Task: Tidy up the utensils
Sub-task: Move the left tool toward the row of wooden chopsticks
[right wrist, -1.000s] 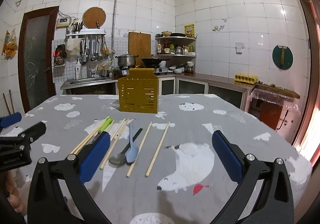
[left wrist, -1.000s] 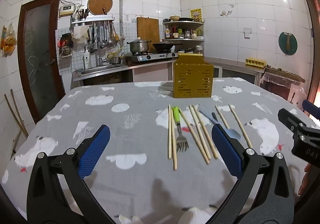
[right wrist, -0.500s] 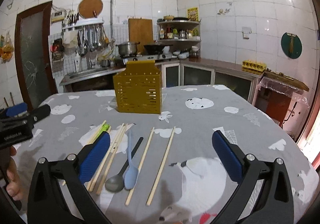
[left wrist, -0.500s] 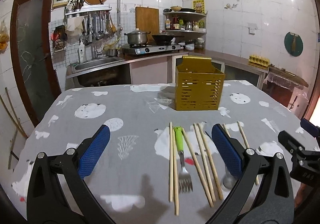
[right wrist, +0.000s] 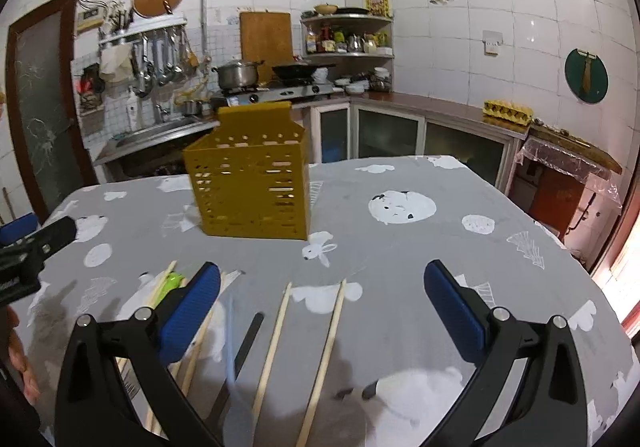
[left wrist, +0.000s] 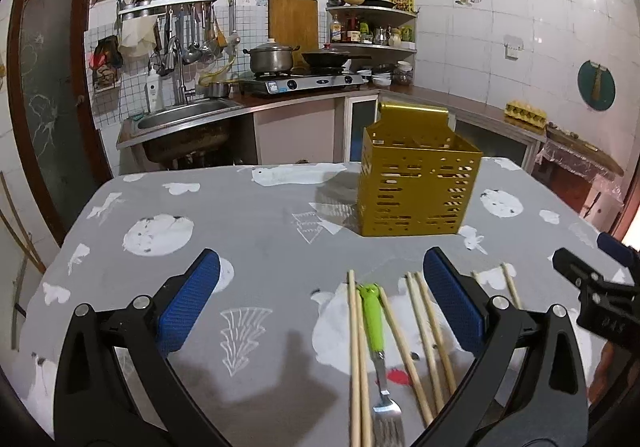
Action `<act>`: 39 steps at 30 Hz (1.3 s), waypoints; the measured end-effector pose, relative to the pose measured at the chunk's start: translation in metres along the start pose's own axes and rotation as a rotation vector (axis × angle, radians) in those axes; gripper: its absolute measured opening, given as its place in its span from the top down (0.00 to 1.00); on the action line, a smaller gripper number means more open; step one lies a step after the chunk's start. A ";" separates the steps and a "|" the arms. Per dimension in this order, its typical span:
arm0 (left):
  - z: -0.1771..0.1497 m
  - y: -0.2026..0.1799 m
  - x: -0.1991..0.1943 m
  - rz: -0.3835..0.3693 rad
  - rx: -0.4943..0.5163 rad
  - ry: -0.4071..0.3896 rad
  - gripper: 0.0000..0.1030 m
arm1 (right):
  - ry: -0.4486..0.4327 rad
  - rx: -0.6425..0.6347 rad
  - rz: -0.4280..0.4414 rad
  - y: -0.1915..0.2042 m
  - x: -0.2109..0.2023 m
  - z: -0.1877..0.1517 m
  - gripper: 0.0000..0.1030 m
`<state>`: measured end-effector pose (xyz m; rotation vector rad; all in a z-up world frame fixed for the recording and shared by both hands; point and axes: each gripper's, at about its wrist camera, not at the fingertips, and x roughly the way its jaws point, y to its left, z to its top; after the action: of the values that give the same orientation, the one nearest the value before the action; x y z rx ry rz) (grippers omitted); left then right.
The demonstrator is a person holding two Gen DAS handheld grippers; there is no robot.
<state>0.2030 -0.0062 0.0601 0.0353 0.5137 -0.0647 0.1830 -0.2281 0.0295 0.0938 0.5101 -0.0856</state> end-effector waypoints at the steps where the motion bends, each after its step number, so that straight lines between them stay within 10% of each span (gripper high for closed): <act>1: 0.002 0.000 0.005 -0.003 0.008 0.008 0.05 | 0.014 0.008 -0.006 -0.001 0.006 0.002 0.03; 39: -0.036 0.002 0.142 -0.037 0.048 0.380 0.21 | 0.258 0.047 -0.091 -0.014 0.111 -0.021 0.28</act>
<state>0.3092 -0.0100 -0.0408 0.0863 0.8924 -0.1081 0.2673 -0.2456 -0.0442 0.1289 0.7707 -0.1763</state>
